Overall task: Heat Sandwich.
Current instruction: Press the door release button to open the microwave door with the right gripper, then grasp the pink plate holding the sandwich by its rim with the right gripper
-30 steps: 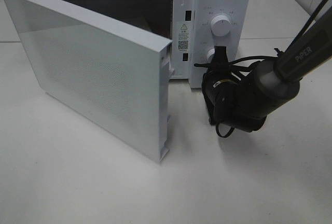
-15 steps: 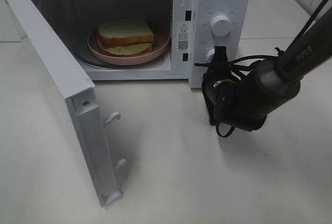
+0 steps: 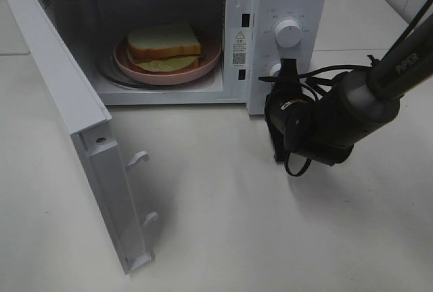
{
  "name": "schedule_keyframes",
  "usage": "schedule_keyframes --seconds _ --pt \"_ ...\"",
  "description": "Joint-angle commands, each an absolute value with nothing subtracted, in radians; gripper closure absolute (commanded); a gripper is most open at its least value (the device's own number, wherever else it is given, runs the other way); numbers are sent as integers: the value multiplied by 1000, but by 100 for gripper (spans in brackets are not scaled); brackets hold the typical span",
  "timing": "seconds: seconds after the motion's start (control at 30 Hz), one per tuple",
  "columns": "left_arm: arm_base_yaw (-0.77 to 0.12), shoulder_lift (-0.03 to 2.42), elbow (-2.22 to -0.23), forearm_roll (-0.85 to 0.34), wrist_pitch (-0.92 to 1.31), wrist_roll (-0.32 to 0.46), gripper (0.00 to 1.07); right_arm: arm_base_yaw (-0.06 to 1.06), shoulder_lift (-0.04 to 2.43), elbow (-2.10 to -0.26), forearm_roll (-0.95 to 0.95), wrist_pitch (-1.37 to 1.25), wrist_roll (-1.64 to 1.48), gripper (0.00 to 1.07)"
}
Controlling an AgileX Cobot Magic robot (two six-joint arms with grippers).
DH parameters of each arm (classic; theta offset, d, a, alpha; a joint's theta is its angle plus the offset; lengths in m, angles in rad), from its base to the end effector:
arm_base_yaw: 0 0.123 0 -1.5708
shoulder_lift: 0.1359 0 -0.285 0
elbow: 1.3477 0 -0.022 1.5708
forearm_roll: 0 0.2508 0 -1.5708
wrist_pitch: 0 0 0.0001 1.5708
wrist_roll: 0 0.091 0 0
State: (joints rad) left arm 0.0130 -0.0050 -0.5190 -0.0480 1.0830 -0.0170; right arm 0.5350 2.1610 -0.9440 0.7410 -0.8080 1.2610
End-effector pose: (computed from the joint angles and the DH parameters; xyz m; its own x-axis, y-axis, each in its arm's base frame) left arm -0.0088 -0.0040 0.2808 -0.4547 -0.0454 -0.8895 0.0068 0.9985 -0.0544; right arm 0.3554 0.1591 0.0825 0.0294 0.9995 0.0088 0.3968 -0.0197 0.9177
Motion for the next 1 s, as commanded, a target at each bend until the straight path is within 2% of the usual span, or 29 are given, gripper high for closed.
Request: schedule_keyframes --seconds 0.03,0.5,0.7,1.0 --pt "16 -9 -516 -53 1069 -19 7 502 2120 -944 676 -942 1258 107" --pt "16 -9 -516 -53 1069 -19 7 502 2004 -770 615 -695 1264 107" --pt "16 -9 -516 -53 1069 -19 7 502 1941 -735 616 -565 1156 107" --pt "16 -9 -516 -53 1069 -19 7 500 1790 -730 616 -304 799 107"
